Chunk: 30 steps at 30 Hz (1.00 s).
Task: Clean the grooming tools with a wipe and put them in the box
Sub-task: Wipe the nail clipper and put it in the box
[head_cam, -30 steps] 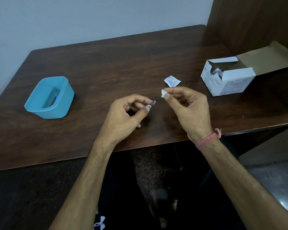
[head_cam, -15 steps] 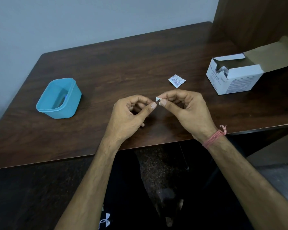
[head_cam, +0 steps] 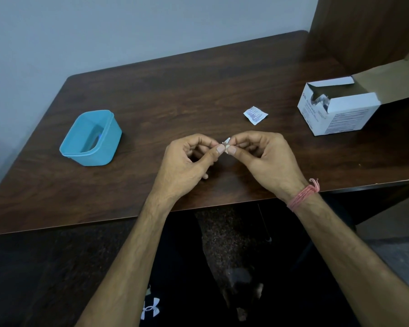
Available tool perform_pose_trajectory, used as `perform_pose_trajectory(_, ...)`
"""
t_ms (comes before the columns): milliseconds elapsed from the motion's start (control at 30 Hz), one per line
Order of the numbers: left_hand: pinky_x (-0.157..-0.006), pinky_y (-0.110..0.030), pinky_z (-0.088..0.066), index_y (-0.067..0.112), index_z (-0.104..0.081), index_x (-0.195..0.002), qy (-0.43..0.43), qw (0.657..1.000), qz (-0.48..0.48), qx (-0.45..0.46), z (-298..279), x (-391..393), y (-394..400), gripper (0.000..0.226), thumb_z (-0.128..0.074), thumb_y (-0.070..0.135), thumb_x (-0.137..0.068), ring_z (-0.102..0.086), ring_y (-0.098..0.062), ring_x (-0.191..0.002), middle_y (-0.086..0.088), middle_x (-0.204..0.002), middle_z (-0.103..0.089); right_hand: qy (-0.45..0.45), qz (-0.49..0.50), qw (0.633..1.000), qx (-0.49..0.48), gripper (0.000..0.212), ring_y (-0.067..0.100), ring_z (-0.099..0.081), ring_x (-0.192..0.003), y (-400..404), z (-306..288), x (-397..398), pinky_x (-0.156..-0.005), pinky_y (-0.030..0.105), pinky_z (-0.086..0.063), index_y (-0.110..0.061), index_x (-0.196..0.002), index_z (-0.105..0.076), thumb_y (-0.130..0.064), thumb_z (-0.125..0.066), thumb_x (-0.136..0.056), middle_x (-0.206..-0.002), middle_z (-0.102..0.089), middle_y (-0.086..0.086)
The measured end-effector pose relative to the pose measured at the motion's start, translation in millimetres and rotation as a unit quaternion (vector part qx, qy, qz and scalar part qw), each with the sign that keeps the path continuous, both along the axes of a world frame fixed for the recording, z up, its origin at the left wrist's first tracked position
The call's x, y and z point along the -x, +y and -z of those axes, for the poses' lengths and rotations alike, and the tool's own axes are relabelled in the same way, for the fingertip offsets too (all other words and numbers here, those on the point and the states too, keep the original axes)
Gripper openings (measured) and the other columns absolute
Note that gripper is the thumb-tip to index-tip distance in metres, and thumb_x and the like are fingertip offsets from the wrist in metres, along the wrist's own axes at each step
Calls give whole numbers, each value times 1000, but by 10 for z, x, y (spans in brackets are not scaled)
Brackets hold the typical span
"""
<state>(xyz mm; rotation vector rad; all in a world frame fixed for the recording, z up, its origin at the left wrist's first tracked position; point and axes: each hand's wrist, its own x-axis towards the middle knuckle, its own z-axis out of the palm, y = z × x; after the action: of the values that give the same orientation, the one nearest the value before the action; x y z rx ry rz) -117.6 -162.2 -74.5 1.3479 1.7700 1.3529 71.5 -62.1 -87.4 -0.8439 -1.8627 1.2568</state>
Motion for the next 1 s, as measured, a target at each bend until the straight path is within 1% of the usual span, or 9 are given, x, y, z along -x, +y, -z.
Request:
perform_pose_trajectory(100,-55,-32,-61,25,-84,-100,11,1000,1,-2,-2,2,-4,7,-83,32,-102,-74,-24,-79,-6,-84,-76,44,-8,999,11,5,12,-73,-90,8,-8,-21,-92,37,-60,-25,-100,-86,-20,-85,-98,-97,-84,-7)
perform_pose_trajectory(167,-55,-33,-62,25,-84,-100,16,1000,2,-2,9,6,-3,6,-83,31,-102,-74,-23,-80,-2,-84,-76,87,-13,996,27,9,11,-70,-90,10,-14,-41,-89,31,-57,-24,-101,-85,-15,-83,-99,-99,-84,-3)
perform_pose_trajectory(267,-54,-34,-61,24,-84,-98,8,1000,-8,-5,36,12,14,5,-83,28,-102,-71,-17,-77,-6,-83,-75,160,-2,985,61,12,6,-67,-88,7,-16,-81,-77,16,-49,-20,-104,-83,-9,-80,-99,-99,-82,0)
perform_pose_trajectory(333,-53,-33,-61,25,-84,-99,-6,1000,-12,-13,41,18,21,4,-83,26,-102,-72,-17,-78,-7,-83,-76,171,16,983,66,11,6,-64,-87,4,-19,-86,-74,16,-46,-20,-105,-84,-10,-81,-99,-99,-82,4)
perform_pose_trajectory(467,-53,-33,-62,24,-86,-110,-14,1000,-16,-15,42,22,21,9,-82,21,-102,-78,-23,-86,-4,-89,-80,113,17,993,31,6,9,-64,-83,-25,-10,-45,-80,27,-51,-23,-99,-85,-17,-85,-98,-95,-83,0)
perform_pose_trajectory(533,-54,-34,-63,22,-86,-114,-16,1000,-10,-11,45,22,15,13,-82,18,-102,-78,-19,-86,-1,-93,-82,76,21,997,7,4,10,-67,-81,-47,0,-31,-80,32,-55,-26,-98,-86,-22,-86,-97,-93,-83,-5)
perform_pose_trajectory(633,-56,-33,-63,23,-85,-119,-18,1000,1,-6,47,36,10,20,-84,17,-101,-78,-11,-83,3,-96,-84,15,42,999,-30,5,10,-65,-68,-85,-6,-26,-67,32,-55,-30,-97,-87,-26,-87,-96,-86,-82,-13)
perform_pose_trajectory(733,-58,-33,-63,23,-85,-119,-23,1000,3,4,49,40,10,23,-87,15,-98,-80,-11,-83,3,-96,-85,-18,49,997,-60,5,9,-63,-61,-123,-10,-9,-59,26,-52,-32,-96,-87,-27,-87,-95,-83,-81,-15)
perform_pose_trajectory(1000,-60,-25,-61,18,-80,-132,-48,998,34,24,37,43,10,40,-90,12,-94,-84,-16,-96,5,-107,-87,-33,77,994,-70,7,4,-61,-57,-109,-16,-9,-58,18,-46,-33,-97,-87,-26,-87,-95,-80,-79,-16)
